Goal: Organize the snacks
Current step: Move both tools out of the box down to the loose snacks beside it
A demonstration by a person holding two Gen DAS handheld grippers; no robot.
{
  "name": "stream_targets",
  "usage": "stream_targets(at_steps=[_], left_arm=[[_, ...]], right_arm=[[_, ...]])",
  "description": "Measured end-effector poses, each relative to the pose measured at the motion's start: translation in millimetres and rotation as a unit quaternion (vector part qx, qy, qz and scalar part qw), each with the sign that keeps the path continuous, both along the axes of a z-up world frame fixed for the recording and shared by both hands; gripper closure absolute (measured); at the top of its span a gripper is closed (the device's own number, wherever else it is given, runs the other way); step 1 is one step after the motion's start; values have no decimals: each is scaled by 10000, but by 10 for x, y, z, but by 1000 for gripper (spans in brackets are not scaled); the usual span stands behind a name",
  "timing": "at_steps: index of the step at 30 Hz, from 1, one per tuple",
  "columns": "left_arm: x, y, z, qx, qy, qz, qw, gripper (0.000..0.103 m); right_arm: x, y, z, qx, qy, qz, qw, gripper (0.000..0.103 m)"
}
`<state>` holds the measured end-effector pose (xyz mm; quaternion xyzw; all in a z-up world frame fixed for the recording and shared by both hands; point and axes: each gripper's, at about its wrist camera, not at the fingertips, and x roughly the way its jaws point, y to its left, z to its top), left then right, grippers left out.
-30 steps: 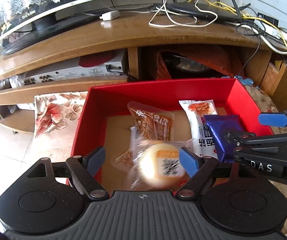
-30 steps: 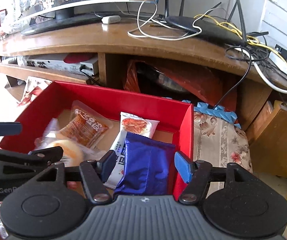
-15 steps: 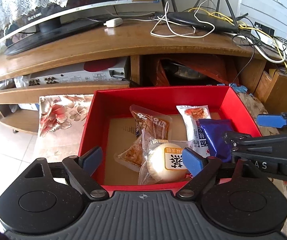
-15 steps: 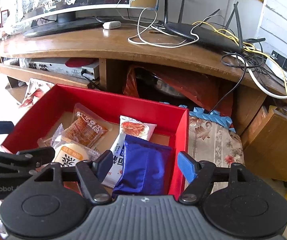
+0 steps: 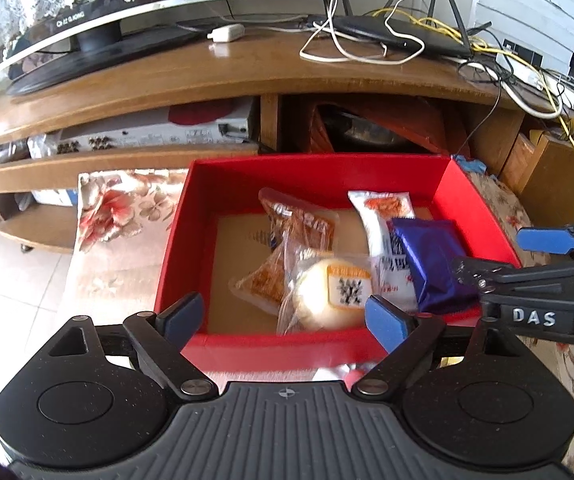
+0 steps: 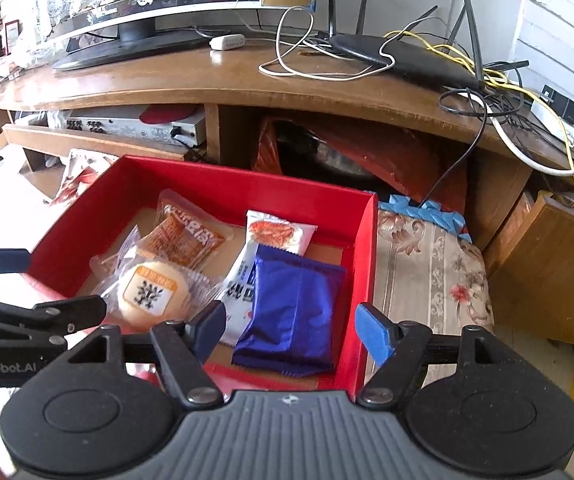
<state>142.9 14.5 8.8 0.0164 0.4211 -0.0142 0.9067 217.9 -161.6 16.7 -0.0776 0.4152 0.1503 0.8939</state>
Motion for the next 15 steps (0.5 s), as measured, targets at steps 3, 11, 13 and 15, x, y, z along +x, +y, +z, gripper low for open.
stream_targets(at_steps=[3, 11, 13, 15], left_arm=[[-85, 51, -36, -51, 130, -16, 9999, 12], [-388, 247, -61, -257, 364, 79, 9990, 12], [-474, 292, -76, -242, 421, 95, 9988, 11], [-564, 350, -107, -242, 512, 107, 9983, 11]], right_arm=[[-86, -10, 17, 36, 25, 39, 10000, 33], [-352, 74, 11, 147, 214, 304, 9992, 33], [-429, 127, -11, 154, 295, 431, 9985, 33], [-496, 193, -45, 192, 421, 579, 9972, 32]])
